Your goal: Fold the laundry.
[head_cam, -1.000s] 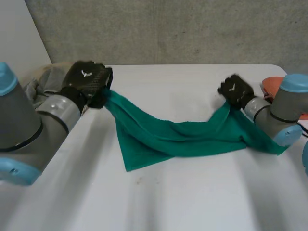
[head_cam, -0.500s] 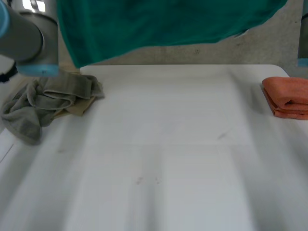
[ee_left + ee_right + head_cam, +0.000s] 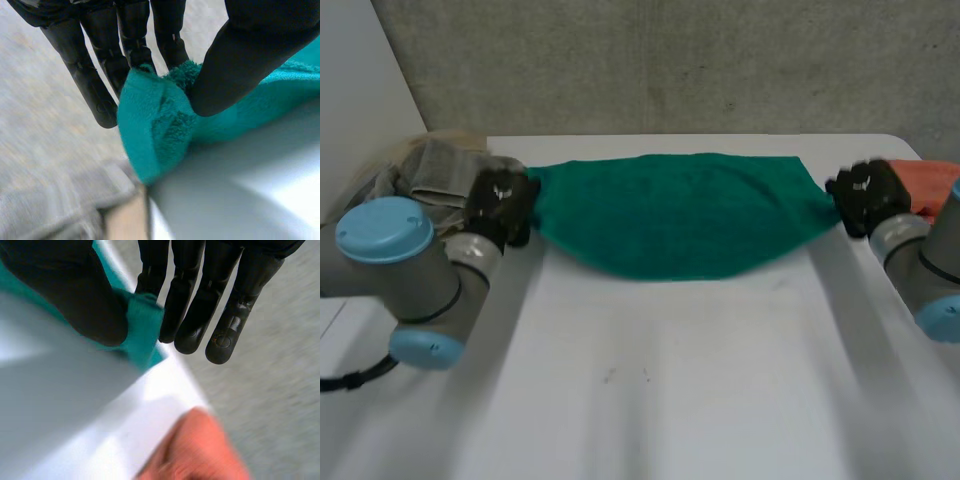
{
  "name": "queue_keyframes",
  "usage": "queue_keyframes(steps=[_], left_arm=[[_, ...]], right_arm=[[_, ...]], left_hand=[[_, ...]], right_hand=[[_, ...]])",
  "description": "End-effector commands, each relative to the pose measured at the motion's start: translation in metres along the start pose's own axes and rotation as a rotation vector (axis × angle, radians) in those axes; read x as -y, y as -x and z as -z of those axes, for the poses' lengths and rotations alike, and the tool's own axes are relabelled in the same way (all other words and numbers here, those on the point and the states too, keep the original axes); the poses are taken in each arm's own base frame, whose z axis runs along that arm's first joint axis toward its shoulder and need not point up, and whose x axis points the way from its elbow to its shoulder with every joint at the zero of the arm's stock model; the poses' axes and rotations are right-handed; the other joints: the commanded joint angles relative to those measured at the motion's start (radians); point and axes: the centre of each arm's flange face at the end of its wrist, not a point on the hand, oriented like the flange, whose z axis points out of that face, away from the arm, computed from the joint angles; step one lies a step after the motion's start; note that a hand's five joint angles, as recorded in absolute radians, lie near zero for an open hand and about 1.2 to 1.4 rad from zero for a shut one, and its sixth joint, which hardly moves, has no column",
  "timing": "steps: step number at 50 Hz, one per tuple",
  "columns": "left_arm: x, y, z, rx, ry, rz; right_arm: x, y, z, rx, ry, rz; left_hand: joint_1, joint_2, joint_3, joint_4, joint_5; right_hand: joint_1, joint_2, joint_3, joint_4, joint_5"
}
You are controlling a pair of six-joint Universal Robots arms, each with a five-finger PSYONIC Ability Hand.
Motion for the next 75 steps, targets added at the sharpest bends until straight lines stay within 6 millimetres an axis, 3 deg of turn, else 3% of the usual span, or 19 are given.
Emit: queue_keyframes(steps=[1,5,10,12,15,19,22,28,35,44,50,51,52,53,54,56,61,67,75], left_arm=[[0.003,-0.002,0.072,-0.119,0.259,-0.066],[0.008,-0.007,0.115,-0.192,0.372,-0.099],[0.007,-0.014,0.169,-0.314,0.538,-0.155],[0.007,-0.016,0.190,-0.382,0.606,-0.199],[0.006,-0.017,0.202,-0.422,0.652,-0.227],[0.010,-0.013,0.190,-0.391,0.607,-0.242],[0.014,-0.008,0.164,-0.325,0.513,-0.254],[0.012,-0.005,0.105,-0.193,0.331,-0.274],[0.001,-0.001,0.050,-0.029,0.237,-0.266],[-0.014,-0.010,-0.004,0.042,0.195,-0.279],[-0.022,-0.016,-0.025,0.058,0.175,-0.282],[-0.023,-0.017,-0.028,0.057,0.168,-0.280],[-0.023,-0.020,-0.029,0.053,0.166,-0.282],[-0.022,-0.022,-0.029,0.046,0.159,-0.284],[-0.018,-0.026,-0.029,0.041,0.141,-0.287],[-0.013,-0.030,-0.029,0.042,0.116,-0.286],[0.005,-0.039,-0.024,0.041,0.053,-0.272],[0.025,-0.029,-0.003,0.051,0.036,-0.266],[0.024,-0.033,0.030,0.011,0.073,-0.211]], right_arm=[[0.011,-0.015,0.065,0.184,0.213,0.052],[0.010,-0.022,0.101,0.261,0.327,0.103],[-0.005,-0.029,0.162,0.432,0.516,0.227],[-0.006,-0.034,0.174,0.460,0.545,0.237],[-0.005,-0.045,0.181,0.428,0.547,0.198],[-0.005,-0.043,0.180,0.431,0.516,0.204],[-0.009,-0.044,0.168,0.400,0.488,0.222],[-0.028,-0.036,0.114,0.304,0.411,0.257],[-0.021,-0.020,0.048,0.118,0.283,0.304],[-0.034,-0.011,-0.020,-0.049,0.114,0.350],[-0.044,0.004,-0.048,-0.101,0.036,0.369],[-0.046,0.006,-0.051,-0.110,0.031,0.369],[-0.049,0.007,-0.057,-0.135,0.025,0.371],[-0.050,0.009,-0.058,-0.143,0.025,0.373],[-0.051,0.011,-0.059,-0.147,0.024,0.373],[-0.044,0.013,-0.059,-0.162,0.017,0.360],[-0.029,0.003,-0.043,-0.160,0.017,0.224],[0.014,-0.028,0.006,-0.098,0.019,-0.047],[-0.015,-0.026,0.045,0.135,0.162,-0.252]], left_hand=[[0.278,0.201,0.203,0.197,0.236],[0.278,0.201,0.203,0.197,0.236],[0.278,0.201,0.203,0.197,0.236],[0.278,0.201,0.203,0.197,0.236],[0.278,0.201,0.203,0.197,0.236],[0.278,0.201,0.203,0.197,0.236],[0.278,0.201,0.203,0.197,0.236],[0.278,0.201,0.203,0.197,0.236],[0.278,0.201,0.203,0.197,0.236],[0.278,0.201,0.203,0.197,0.236],[0.278,0.201,0.203,0.197,0.236],[-0.090,-0.168,-0.166,-0.171,-0.133],[-0.521,-0.599,-0.597,-0.602,-0.564],[-0.943,-1.021,-1.019,-1.024,-0.986],[-0.772,-0.849,-0.847,-0.852,-0.814],[-0.943,-1.021,-1.019,-1.024,-0.986],[-0.943,-1.021,-1.019,-1.024,-0.986],[-0.943,-1.021,-1.019,-1.024,-0.986],[-0.943,-1.021,-1.019,-1.024,-0.986]], right_hand=[[0.402,0.222,0.211,0.208,0.239],[0.402,0.222,0.211,0.208,0.239],[0.402,0.222,0.211,0.208,0.239],[0.402,0.222,0.211,0.208,0.239],[0.402,0.222,0.211,0.208,0.239],[0.402,0.222,0.211,0.208,0.239],[0.402,0.222,0.211,0.208,0.239],[0.402,0.222,0.211,0.208,0.239],[0.402,0.222,0.211,0.208,0.239],[0.402,0.222,0.211,0.208,0.239],[0.402,0.222,0.211,0.208,0.239],[0.402,0.222,0.211,0.208,0.239],[-0.417,-0.597,-0.608,-0.610,-0.579],[-0.820,-1.000,-1.011,-1.013,-0.982],[-0.820,-1.000,-1.011,-1.013,-0.982],[-0.820,-1.000,-1.011,-1.013,-0.982],[-0.820,-1.000,-1.011,-1.013,-0.982],[-0.820,-1.000,-1.011,-1.013,-0.982],[-0.820,-1.000,-1.011,-1.013,-0.982]])
